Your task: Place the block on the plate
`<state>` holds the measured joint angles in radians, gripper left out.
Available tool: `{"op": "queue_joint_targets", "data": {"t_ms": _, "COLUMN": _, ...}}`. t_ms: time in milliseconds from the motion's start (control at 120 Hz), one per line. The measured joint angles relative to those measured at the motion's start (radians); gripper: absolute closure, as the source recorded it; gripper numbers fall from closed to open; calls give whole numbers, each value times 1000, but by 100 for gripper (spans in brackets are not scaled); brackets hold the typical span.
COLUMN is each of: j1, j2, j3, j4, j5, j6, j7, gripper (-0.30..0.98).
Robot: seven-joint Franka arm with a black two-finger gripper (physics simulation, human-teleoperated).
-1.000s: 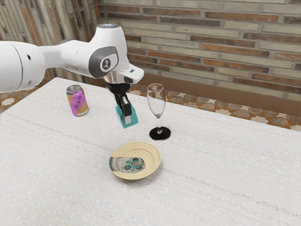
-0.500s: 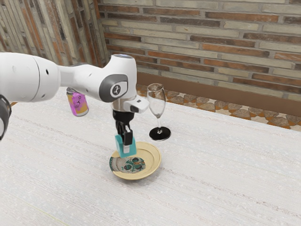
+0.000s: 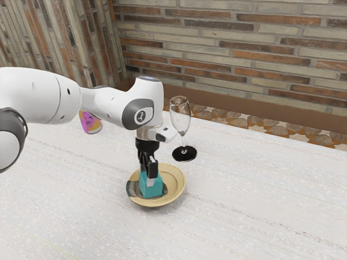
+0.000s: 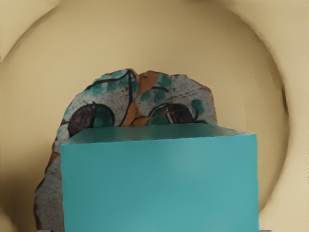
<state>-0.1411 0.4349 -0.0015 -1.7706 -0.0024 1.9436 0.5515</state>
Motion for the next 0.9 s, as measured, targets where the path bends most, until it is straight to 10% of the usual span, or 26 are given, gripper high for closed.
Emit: {"op": "queue_joint_targets", "data": {"t_ms": 900, "j1": 23, "j2": -439, "j3": 27, "j4": 172, "j5": 3, "j6": -373, "j7": -393, "gripper": 0}}
